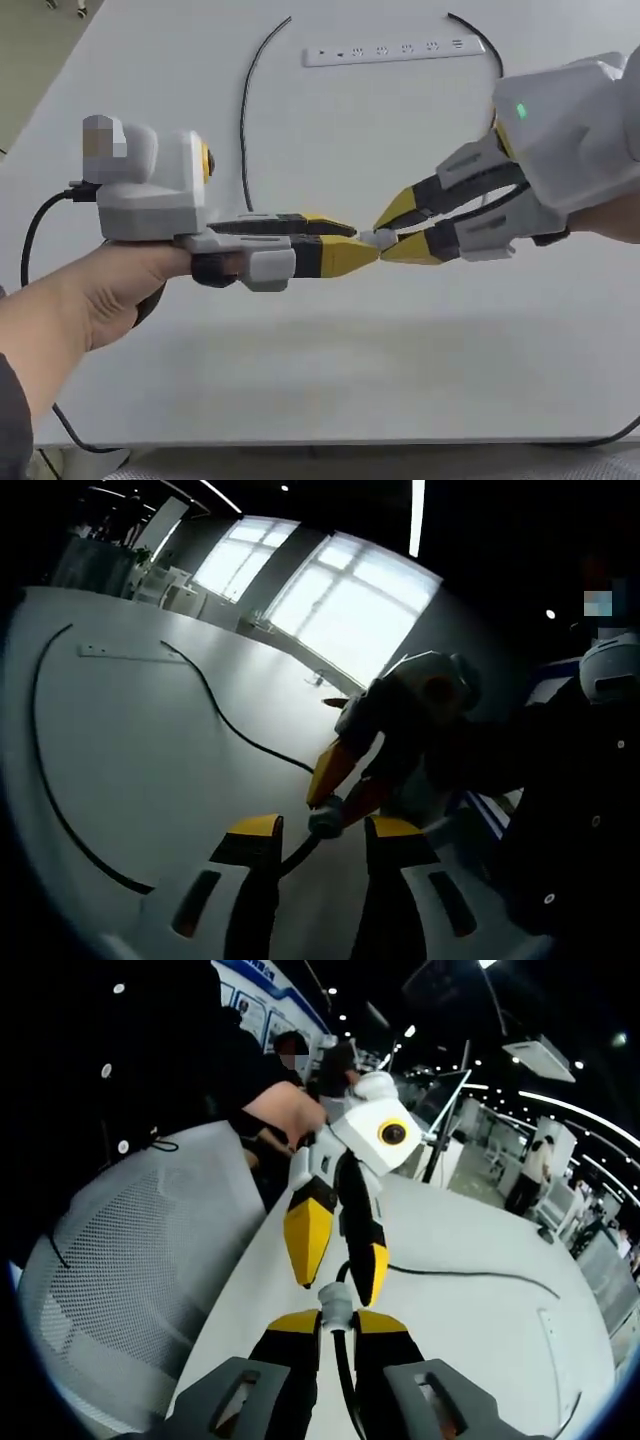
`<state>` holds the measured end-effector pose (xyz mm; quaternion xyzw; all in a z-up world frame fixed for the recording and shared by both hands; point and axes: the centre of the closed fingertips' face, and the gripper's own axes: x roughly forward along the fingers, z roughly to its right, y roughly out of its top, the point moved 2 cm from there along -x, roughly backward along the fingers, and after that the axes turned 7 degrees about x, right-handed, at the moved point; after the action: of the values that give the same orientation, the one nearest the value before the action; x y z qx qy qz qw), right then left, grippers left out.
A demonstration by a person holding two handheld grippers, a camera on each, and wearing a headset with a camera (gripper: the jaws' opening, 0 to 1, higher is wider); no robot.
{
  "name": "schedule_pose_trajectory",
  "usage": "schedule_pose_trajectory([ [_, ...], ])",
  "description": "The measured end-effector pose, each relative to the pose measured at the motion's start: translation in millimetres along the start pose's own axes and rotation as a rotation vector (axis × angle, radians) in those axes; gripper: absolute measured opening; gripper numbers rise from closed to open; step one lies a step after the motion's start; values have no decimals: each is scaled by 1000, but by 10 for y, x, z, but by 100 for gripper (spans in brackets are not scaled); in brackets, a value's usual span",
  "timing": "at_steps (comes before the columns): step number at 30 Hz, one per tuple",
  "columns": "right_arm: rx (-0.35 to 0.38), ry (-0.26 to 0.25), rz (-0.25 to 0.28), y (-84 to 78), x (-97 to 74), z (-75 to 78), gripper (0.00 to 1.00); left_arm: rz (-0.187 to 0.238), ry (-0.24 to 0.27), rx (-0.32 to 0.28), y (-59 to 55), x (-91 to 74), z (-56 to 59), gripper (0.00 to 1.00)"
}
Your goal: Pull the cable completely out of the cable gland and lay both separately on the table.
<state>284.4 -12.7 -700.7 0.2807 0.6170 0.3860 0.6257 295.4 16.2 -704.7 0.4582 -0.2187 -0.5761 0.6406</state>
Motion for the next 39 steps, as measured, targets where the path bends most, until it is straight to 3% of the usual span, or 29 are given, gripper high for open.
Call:
schedule_pose_trajectory([
  [7, -6, 3, 6, 5, -6, 4, 7, 10, -32, 3, 17, 29, 27, 26],
  [19, -1, 7, 13, 1, -6, 8, 6, -12, -54, 12, -21, 40, 58, 17],
  [30, 11, 19, 19, -20, -12, 21, 6, -21, -72, 70, -31, 41, 72, 16],
  [39, -9, -1, 7, -53, 14, -15, 6, -46, -51, 47, -62, 52, 63, 15],
])
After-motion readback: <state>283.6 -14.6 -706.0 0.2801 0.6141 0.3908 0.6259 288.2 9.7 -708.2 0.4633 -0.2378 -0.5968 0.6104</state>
